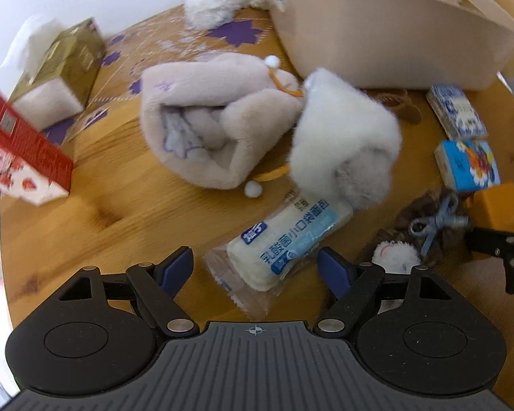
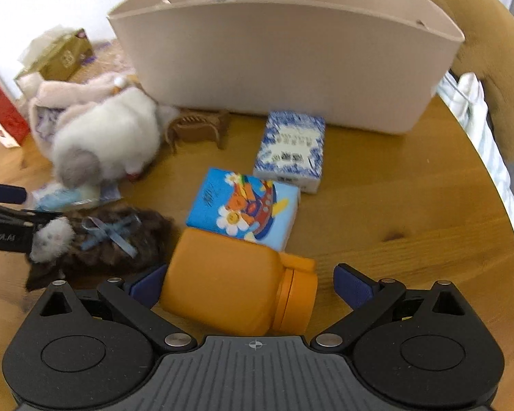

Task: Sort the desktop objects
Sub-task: 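Move left tool to white bread packet while right tool approaches orange bottle, then close left tool on bread packet while right tool grasps orange bottle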

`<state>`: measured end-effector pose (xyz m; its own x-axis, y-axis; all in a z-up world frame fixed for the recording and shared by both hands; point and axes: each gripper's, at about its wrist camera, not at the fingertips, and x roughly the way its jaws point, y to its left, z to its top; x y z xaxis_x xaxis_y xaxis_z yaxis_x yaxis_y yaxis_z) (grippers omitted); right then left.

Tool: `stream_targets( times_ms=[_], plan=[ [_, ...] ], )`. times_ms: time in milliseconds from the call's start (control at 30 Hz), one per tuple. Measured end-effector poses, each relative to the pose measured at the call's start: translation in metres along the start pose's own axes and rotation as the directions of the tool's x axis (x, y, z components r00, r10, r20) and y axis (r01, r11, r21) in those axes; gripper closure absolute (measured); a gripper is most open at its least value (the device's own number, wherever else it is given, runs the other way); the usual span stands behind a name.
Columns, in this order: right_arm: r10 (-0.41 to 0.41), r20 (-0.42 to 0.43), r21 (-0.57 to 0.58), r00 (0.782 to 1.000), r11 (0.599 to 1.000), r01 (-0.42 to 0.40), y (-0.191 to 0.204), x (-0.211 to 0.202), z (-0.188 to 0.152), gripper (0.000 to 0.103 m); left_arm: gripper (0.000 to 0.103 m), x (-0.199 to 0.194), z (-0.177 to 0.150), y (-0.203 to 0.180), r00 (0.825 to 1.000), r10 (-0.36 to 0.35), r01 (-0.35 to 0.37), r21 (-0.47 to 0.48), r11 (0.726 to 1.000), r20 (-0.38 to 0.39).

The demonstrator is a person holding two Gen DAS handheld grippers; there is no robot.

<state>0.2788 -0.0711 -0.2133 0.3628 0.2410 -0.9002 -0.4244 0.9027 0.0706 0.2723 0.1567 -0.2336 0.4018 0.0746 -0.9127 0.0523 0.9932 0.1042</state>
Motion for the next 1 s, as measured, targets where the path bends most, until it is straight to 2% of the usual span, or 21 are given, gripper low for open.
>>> stream_targets(
  times_ms=[333,467,533,600,667,700,1000],
  plan=[
    [-0.020,0.028,-0.020,0.999,1.000,0.020,0.000,-0.001,-0.007,0.000,0.022,0.003,0.010,-0.019,0.996,0.024,-0.035,0.129,0.991,0.080],
    [-0.015,0.047,-0.030,0.999,0.999,0.016,-0.002,-0.004,-0.009,0.002,0.023,0.005,0.013,-0.026,0.995,-0.013,-0.004,0.170,0.985,0.102],
    [-0.015,0.056,-0.045,0.998,0.999,0.018,-0.001,-0.005,-0.011,0.007,0.033,0.005,0.015,-0.026,0.993,-0.065,0.049,0.165,0.985,0.094],
    [-0.016,0.067,-0.057,0.998,0.998,0.020,-0.001,-0.007,-0.011,0.013,0.053,0.005,0.018,-0.024,0.991,-0.105,0.092,0.148,0.985,0.082],
    [-0.005,0.076,-0.070,0.997,0.997,0.011,-0.002,-0.008,-0.011,0.021,0.061,0.006,0.021,-0.023,0.989,-0.133,0.124,0.126,0.984,0.064],
    [0.001,0.074,-0.076,0.997,0.997,0.005,-0.002,-0.009,-0.012,0.021,0.065,0.006,0.022,-0.024,0.988,-0.140,0.132,0.124,0.983,0.059],
    [0.024,0.080,-0.106,0.996,0.994,-0.016,-0.007,-0.011,-0.017,0.021,0.075,-0.002,0.011,-0.028,0.986,-0.166,0.161,0.129,0.979,0.031]
  ],
)
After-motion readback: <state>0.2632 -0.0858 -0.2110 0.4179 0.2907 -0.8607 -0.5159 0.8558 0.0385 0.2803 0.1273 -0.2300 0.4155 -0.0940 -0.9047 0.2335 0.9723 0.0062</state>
